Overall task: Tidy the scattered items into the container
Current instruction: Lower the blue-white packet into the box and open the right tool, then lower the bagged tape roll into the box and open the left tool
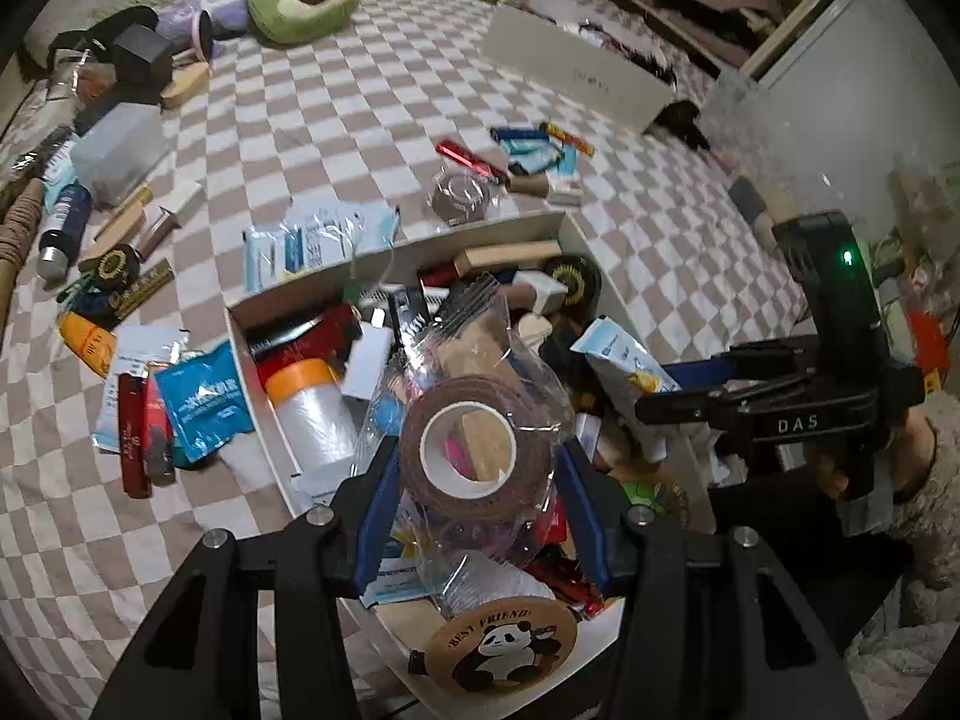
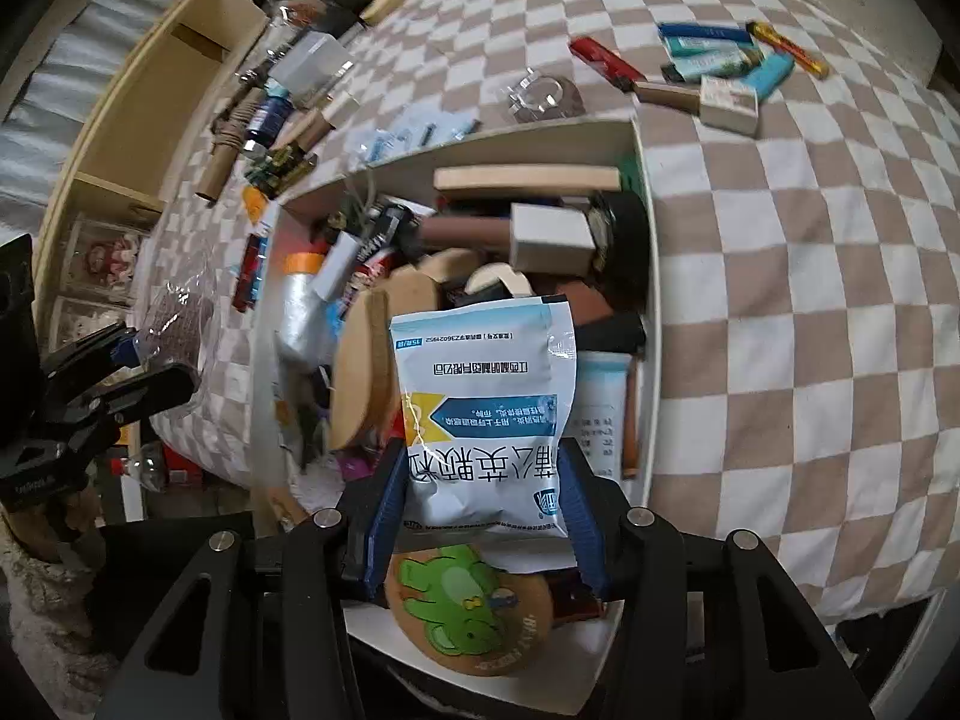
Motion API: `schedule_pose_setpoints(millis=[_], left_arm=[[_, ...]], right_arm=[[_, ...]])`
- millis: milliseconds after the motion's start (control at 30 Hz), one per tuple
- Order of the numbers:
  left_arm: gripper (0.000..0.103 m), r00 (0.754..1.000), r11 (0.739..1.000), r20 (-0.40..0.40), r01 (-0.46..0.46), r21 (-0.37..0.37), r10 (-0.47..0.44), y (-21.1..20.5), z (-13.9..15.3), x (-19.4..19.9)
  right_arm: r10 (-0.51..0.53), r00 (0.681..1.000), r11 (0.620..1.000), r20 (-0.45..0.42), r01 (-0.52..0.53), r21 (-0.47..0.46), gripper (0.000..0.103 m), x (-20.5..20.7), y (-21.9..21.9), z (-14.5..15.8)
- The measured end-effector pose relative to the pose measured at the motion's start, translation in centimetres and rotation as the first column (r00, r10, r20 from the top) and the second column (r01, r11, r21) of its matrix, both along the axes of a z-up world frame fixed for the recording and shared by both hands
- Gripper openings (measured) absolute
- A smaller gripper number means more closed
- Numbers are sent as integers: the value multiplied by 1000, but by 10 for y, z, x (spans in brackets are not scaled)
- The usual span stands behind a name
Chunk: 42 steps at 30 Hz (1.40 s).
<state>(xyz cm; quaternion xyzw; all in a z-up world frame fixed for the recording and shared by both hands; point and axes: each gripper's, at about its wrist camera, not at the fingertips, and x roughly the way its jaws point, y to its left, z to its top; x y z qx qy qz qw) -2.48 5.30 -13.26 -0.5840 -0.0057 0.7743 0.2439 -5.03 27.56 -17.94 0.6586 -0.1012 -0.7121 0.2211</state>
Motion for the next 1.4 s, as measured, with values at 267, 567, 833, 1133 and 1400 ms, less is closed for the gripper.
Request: schedule_pose_setpoints(millis=[267, 567, 833, 1133, 1400], left_arm=[[51, 1000, 1000, 21, 7, -2, -7, 5, -6, -1], [51, 996, 998, 61, 59, 17, -60, 19, -14, 9], [51, 977, 982, 96, 189, 33, -191, 49, -27, 37], [51, 956, 973, 178, 230, 32, -232, 67, -53, 54], [51, 970, 986, 182, 166, -1, -163, 68, -56, 57]], right_arm=[[20, 999, 998, 28, -22, 65, 75, 1, -2, -18], [-2, 1000, 1000, -7, 2, 16, 89, 2, 5, 2], [-54, 998, 998, -22, 53, -28, 89, -2, 18, 19], [-56, 998, 998, -11, 56, -28, 89, 0, 20, 20], [-47, 999, 998, -15, 47, -35, 89, 1, 17, 23]])
